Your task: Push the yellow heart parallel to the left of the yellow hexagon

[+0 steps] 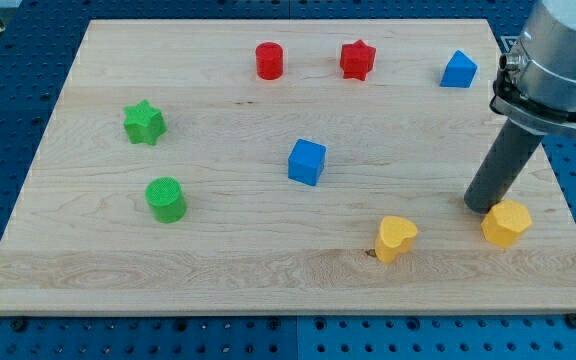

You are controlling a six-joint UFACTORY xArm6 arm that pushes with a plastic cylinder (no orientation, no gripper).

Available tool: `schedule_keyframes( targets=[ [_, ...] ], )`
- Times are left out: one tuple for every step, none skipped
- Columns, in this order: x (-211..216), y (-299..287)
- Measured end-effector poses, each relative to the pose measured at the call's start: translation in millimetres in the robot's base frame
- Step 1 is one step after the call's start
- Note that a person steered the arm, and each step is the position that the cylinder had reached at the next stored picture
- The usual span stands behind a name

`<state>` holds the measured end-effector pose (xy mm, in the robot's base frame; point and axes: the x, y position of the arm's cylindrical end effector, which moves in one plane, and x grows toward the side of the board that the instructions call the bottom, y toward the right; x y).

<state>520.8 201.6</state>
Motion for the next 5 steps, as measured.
schedule_keyframes(
  targets=[
    [15,13],
    [33,13],
    [36,10],
    [36,-26],
    [36,-29]
  ],
)
